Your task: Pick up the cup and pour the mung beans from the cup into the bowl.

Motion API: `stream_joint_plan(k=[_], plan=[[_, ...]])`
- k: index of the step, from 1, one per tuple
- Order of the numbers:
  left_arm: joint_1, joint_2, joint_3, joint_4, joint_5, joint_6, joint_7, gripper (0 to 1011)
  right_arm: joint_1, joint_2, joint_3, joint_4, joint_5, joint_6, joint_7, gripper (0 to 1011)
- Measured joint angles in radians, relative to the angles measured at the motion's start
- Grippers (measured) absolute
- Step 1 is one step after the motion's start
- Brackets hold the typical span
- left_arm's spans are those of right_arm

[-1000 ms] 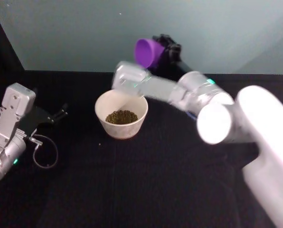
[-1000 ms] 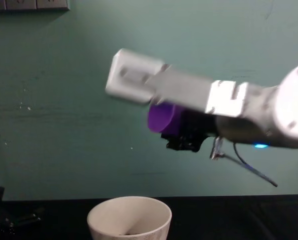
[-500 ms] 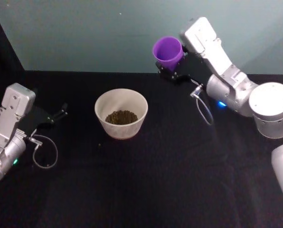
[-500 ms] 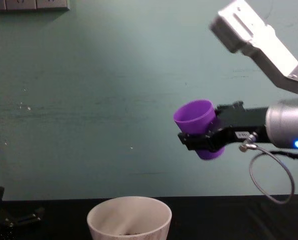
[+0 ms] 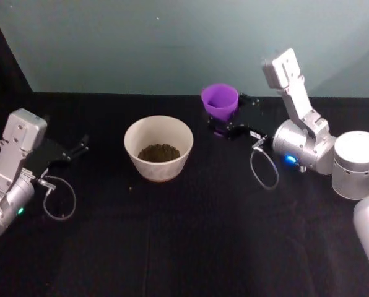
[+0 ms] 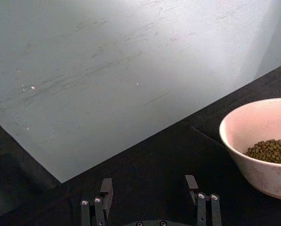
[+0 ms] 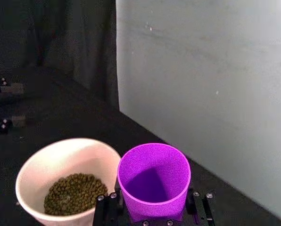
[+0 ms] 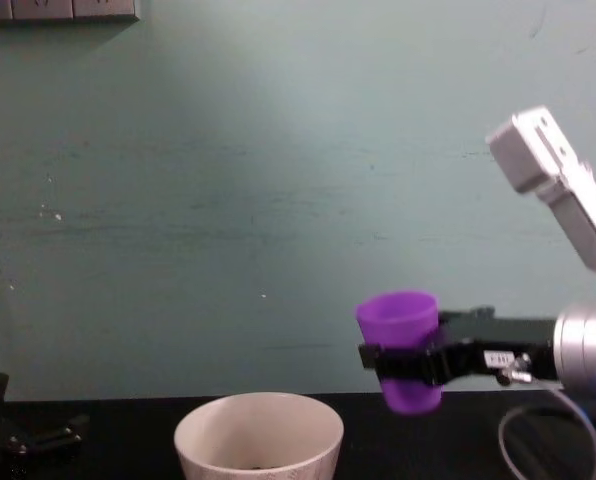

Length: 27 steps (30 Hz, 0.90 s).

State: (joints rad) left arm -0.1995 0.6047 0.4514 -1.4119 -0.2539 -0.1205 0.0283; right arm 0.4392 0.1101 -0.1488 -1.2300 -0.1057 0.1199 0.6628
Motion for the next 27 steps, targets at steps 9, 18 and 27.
stream_joint_plan(k=[9, 18, 27], plan=[[0.000, 0.000, 0.000, 0.000, 0.000, 0.000, 0.000, 1000, 0.006, -0.001, 0.018, 0.092, 0.063, -0.024, 0.007, 717], [0.000, 0.000, 0.000, 0.000, 0.000, 0.000, 0.000, 1000, 0.007, -0.001, 0.018, 0.121, 0.103, -0.044, 0.006, 717], [0.000, 0.000, 0.000, 0.000, 0.000, 0.000, 0.000, 1000, 0.007, 0.000, 0.015, 0.122, 0.114, -0.048, 0.000, 716]])
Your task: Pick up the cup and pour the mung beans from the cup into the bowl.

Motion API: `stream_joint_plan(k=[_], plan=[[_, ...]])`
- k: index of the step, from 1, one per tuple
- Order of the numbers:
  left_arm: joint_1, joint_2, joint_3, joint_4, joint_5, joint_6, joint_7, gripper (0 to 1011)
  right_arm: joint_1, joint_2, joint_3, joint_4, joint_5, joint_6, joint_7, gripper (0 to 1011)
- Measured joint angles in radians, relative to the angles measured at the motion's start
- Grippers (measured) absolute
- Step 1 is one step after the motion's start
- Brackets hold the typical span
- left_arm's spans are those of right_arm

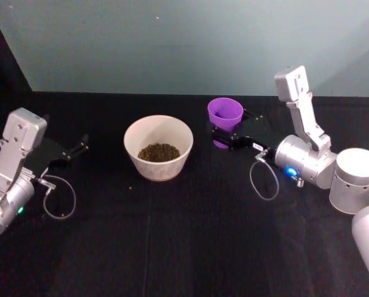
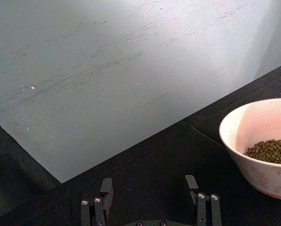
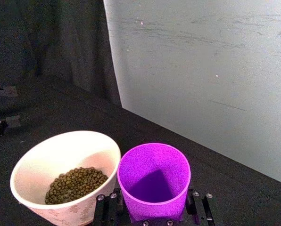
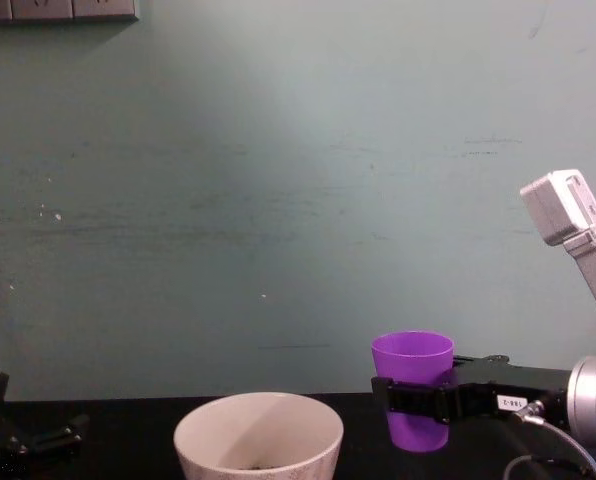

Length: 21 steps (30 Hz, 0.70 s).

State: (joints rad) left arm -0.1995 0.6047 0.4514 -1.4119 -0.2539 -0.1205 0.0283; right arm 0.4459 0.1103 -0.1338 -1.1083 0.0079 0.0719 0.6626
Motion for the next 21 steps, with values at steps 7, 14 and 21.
stream_joint_plan(k=[7, 14, 21], plan=[[0.000, 0.000, 0.000, 0.000, 0.000, 0.000, 0.000, 1000, 0.000, 0.000, 0.000, -0.001, -0.001, 0.000, 0.000, 717], [0.000, 0.000, 0.000, 0.000, 0.000, 0.000, 0.000, 1000, 0.000, 0.003, -0.002, -0.002, 0.002, -0.002, -0.001, 716], [0.000, 0.000, 0.000, 0.000, 0.000, 0.000, 0.000, 1000, 0.006, 0.008, 0.011, 0.032, 0.056, -0.031, 0.004, 717]])
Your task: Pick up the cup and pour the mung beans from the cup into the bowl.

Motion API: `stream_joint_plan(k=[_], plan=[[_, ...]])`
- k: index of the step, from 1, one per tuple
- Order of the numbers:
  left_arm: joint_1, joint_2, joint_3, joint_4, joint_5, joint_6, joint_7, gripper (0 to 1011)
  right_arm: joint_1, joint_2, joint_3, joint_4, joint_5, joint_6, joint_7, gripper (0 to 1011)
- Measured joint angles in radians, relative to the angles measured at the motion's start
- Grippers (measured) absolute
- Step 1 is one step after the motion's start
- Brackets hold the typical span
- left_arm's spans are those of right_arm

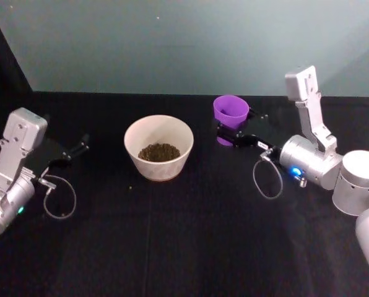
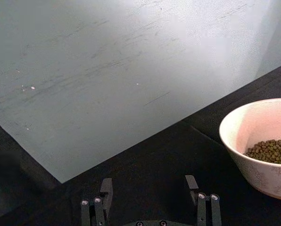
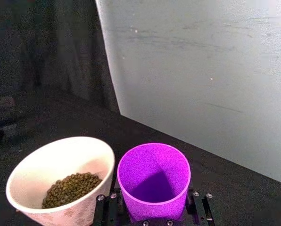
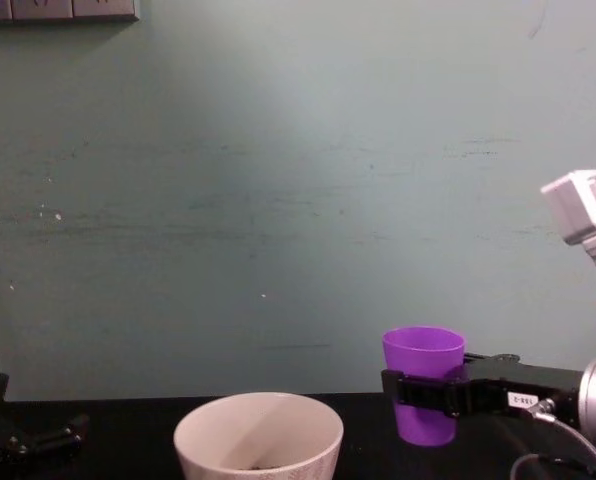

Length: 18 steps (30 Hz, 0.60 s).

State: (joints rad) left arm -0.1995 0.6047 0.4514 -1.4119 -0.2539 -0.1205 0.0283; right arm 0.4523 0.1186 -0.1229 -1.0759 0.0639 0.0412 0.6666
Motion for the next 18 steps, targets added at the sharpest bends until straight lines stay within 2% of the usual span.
stream_joint_plan(k=[4, 10, 13, 18], plan=[[0.000, 0.000, 0.000, 0.000, 0.000, 0.000, 0.000, 1000, 0.009, -0.003, 0.013, 0.045, 0.031, -0.030, 0.000, 717], [0.000, 0.000, 0.000, 0.000, 0.000, 0.000, 0.000, 1000, 0.016, -0.012, 0.019, 0.096, 0.053, -0.079, -0.022, 717], [0.000, 0.000, 0.000, 0.000, 0.000, 0.000, 0.000, 1000, 0.019, -0.015, 0.010, 0.114, 0.052, -0.095, -0.043, 717], [0.000, 0.000, 0.000, 0.000, 0.000, 0.000, 0.000, 1000, 0.020, -0.017, -0.019, 0.136, 0.025, -0.143, -0.089, 716]])
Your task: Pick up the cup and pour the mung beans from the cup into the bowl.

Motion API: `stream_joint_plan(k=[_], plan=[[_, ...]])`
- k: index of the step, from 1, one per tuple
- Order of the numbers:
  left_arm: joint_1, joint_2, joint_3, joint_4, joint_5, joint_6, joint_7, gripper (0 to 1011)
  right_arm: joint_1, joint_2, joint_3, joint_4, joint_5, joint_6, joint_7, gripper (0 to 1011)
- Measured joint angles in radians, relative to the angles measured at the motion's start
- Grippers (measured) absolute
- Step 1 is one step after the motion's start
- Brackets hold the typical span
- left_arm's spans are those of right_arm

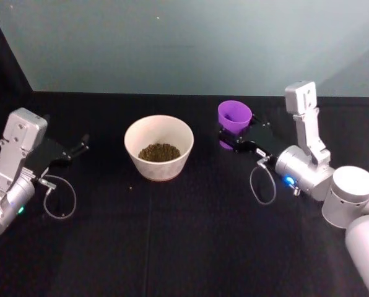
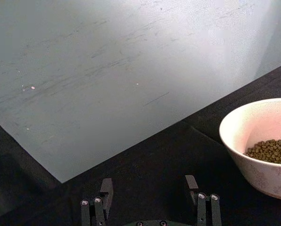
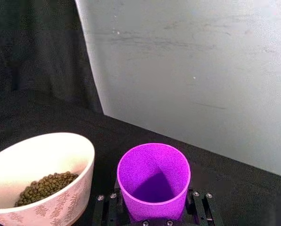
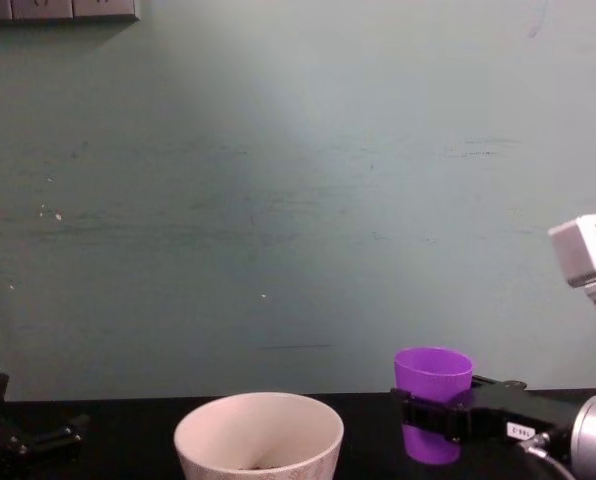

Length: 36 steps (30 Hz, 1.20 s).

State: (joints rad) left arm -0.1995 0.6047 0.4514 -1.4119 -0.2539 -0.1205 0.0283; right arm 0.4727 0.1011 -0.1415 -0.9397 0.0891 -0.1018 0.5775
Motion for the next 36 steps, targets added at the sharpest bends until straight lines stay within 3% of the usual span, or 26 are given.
stream_joint_plan(k=[3, 4, 27, 31, 36], plan=[[0.000, 0.000, 0.000, 0.000, 0.000, 0.000, 0.000, 1000, 0.006, 0.000, -0.012, 0.027, -0.001, -0.051, -0.002, 717], [0.000, 0.000, 0.000, 0.000, 0.000, 0.000, 0.000, 1000, 0.035, 0.006, -0.039, 0.137, 0.030, -0.175, 0.017, 717], [0.000, 0.000, 0.000, 0.000, 0.000, 0.000, 0.000, 1000, 0.064, 0.025, -0.105, 0.170, 0.057, -0.153, 0.025, 717], [0.000, 0.000, 0.000, 0.000, 0.000, 0.000, 0.000, 1000, 0.064, 0.028, -0.112, 0.169, 0.065, -0.149, 0.024, 776], [0.000, 0.000, 0.000, 0.000, 0.000, 0.000, 0.000, 1000, 0.064, 0.032, -0.121, 0.164, 0.078, -0.146, 0.021, 934]])
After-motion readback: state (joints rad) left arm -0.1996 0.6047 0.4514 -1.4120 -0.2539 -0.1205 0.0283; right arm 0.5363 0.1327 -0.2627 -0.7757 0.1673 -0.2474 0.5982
